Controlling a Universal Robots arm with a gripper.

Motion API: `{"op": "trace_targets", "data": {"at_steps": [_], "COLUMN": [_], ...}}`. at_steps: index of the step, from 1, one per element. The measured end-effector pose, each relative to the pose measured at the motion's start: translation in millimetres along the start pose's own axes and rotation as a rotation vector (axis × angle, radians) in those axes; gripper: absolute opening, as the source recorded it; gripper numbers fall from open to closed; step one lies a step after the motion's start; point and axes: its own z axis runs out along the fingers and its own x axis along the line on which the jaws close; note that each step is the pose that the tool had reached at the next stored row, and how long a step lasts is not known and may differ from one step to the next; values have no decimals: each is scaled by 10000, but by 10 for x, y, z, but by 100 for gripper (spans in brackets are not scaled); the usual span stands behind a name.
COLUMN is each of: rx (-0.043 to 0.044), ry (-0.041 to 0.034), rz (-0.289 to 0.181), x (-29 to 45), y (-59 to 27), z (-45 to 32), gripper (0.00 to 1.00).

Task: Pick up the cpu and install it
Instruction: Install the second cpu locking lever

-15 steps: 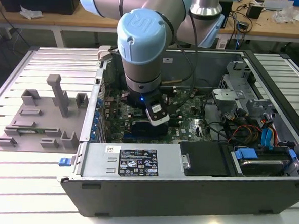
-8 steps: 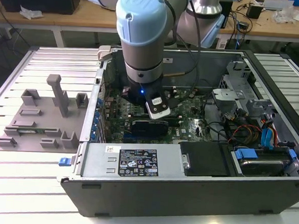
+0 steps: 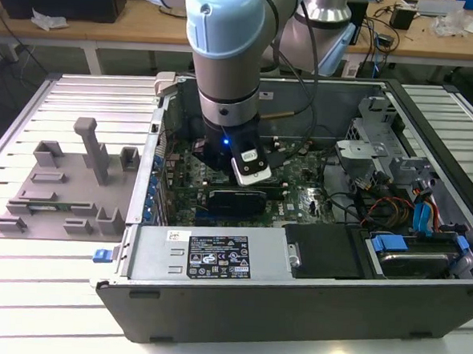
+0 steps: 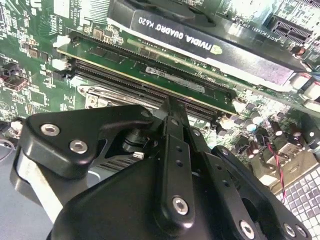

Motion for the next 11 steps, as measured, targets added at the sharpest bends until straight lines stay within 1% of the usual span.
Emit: {"op": "trace_targets", "data": {"at_steps": [1, 4, 6, 7, 8, 10, 11], "rx": [0, -1, 1, -2, 0, -1, -1], "ry": [1, 0, 2, 1, 1, 1, 0], "rz": [2, 0, -1, 0, 0, 0, 0], "x": [3, 18, 33, 46, 54, 65, 68], "y": [11, 91, 170, 231, 274, 335, 351], "z": [2, 18, 32, 44, 51, 63, 66], "gripper": [11, 11, 11, 11, 11, 11, 11]}}
